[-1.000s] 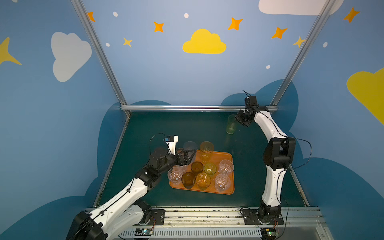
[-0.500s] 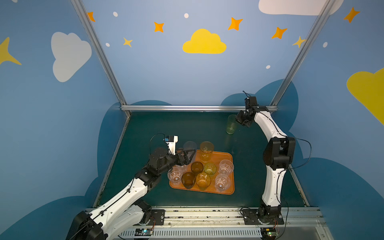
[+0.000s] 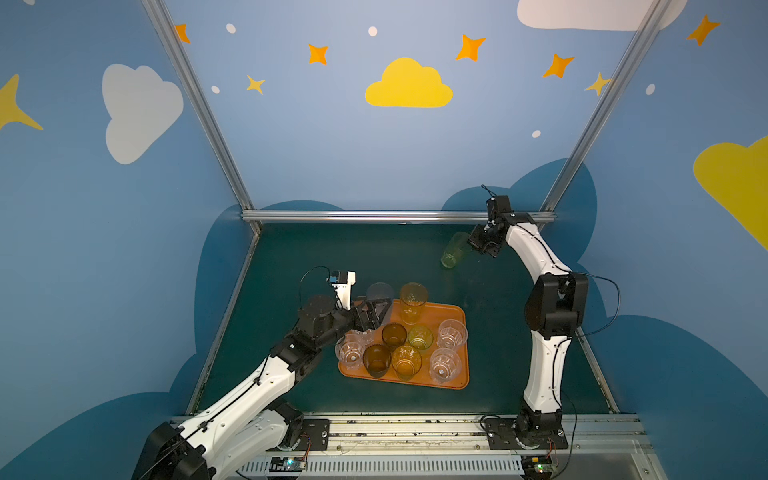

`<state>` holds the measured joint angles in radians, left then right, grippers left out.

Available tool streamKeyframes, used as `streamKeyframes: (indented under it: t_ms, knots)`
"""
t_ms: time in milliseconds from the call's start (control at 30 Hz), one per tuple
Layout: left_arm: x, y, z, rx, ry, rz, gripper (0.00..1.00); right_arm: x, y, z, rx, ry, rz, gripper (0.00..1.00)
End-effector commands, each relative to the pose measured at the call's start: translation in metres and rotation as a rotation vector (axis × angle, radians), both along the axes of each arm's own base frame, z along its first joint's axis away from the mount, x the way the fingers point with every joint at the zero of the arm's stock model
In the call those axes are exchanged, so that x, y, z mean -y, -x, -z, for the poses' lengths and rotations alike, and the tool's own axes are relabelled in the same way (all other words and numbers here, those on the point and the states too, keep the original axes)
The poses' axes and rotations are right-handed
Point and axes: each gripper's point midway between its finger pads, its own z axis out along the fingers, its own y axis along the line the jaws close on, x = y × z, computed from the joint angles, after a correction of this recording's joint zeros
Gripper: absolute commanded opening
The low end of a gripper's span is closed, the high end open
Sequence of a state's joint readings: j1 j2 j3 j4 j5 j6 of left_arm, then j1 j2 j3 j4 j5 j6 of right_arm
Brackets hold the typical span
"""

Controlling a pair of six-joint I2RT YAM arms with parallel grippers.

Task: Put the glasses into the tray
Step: 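Close the right gripper on the green glass's rim and lift it, then carry the green glass with the right gripper over the tray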

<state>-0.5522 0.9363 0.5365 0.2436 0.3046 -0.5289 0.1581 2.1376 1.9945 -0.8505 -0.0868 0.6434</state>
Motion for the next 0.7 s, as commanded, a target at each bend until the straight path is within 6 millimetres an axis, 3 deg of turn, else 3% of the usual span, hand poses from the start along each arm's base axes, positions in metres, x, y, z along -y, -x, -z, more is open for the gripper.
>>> streamKeyframes:
  t_ms: [0,367,667]
  knots:
    - [0.000,0.000,-0.005,0.019,0.007,-0.003,1.00,-0.010,0.029,-0.038,0.049,0.025,-0.074,0.00]
    - [0.003,0.000,-0.005,0.010,0.022,0.009,1.00,-0.040,0.115,-0.086,0.149,0.114,-0.231,0.00]
    - [0.004,-0.001,-0.002,0.004,0.024,0.012,1.00,-0.042,0.146,-0.125,0.221,0.163,-0.256,0.00]
